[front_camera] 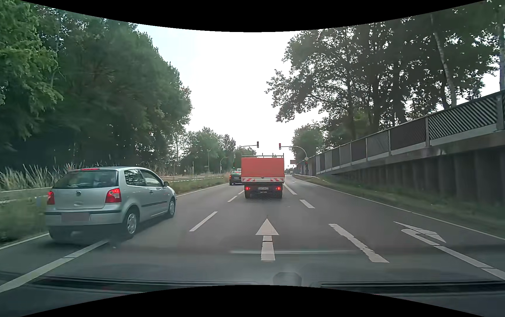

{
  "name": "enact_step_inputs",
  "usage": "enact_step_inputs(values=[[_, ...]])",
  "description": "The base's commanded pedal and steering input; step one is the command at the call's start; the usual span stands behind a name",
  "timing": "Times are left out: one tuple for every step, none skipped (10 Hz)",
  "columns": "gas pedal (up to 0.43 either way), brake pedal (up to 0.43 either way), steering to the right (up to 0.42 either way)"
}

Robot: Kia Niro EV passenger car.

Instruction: Follow the waypoints while adhering to traffic rules and regulations

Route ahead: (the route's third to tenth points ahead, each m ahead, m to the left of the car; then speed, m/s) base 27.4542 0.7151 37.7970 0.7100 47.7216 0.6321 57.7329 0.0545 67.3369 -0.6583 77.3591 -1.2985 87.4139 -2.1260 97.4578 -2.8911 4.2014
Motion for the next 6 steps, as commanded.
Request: enact_step_inputs(values=[[0.087,0.000,0.009],[0.098,0.000,0.009],[0.098,0.000,0.009],[0.098,0.000,0.009],[0.098,0.000,0.009],[0.098,0.000,0.008]])
